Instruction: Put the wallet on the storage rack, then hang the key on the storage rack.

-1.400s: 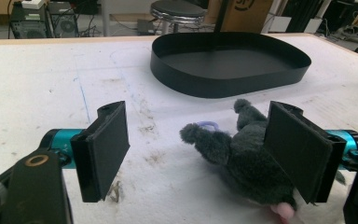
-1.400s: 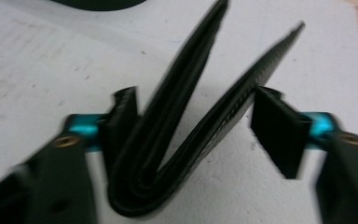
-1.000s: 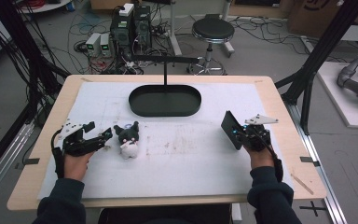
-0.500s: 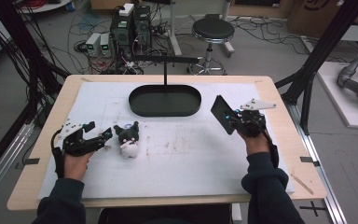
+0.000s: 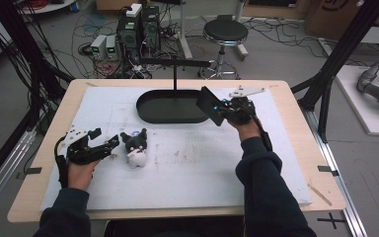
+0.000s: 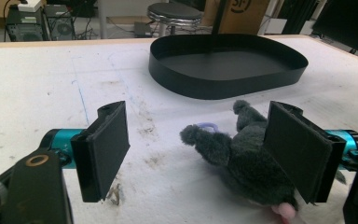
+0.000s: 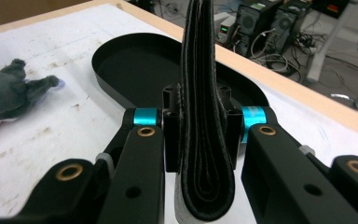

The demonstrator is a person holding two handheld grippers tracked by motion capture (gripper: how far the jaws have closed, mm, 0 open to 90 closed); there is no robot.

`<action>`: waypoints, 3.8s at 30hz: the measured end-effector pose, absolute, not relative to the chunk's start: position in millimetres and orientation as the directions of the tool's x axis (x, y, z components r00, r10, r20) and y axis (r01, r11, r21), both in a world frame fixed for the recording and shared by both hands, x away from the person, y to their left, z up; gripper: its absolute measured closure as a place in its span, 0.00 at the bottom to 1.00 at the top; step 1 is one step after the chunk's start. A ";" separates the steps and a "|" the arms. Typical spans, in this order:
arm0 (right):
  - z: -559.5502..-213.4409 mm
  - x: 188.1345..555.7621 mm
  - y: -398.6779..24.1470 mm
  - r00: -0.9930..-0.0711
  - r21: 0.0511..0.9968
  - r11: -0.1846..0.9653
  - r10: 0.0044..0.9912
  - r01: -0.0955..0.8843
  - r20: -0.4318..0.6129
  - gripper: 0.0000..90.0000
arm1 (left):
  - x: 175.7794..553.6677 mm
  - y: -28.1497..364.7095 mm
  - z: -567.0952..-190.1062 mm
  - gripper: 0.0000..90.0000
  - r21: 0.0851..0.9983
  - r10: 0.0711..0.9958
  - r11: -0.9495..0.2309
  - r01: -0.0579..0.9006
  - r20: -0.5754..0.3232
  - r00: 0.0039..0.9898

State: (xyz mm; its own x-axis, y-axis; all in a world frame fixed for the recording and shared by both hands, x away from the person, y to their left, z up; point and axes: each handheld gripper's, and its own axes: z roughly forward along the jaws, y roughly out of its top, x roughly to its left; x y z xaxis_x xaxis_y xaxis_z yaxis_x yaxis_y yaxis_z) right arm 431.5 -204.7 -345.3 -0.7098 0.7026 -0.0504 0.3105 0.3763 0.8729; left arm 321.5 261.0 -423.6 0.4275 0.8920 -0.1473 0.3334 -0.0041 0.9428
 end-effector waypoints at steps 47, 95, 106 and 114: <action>-414.5 530.4 -119.0 -0.514 0.775 0.202 0.839 0.599 0.179 0.65 | 320.5 260.6 -424.7 0.25 0.942 0.888 -0.017 0.335 -0.140 0.438; -396.8 367.8 -286.5 -0.530 0.801 0.392 0.841 0.453 -0.111 0.24 | 320.3 247.0 -424.3 0.25 0.942 0.878 -0.013 0.334 -0.149 0.455; -396.4 364.4 -295.2 -0.508 0.813 0.376 0.853 0.445 -0.116 0.24 | 321.4 244.1 -423.1 0.25 0.943 0.878 -0.021 0.331 -0.141 0.458; -396.9 362.6 -297.8 -0.507 0.815 0.376 0.854 0.442 -0.119 0.24 | 318.8 233.8 -420.8 0.25 0.942 0.868 -0.031 0.334 -0.140 0.477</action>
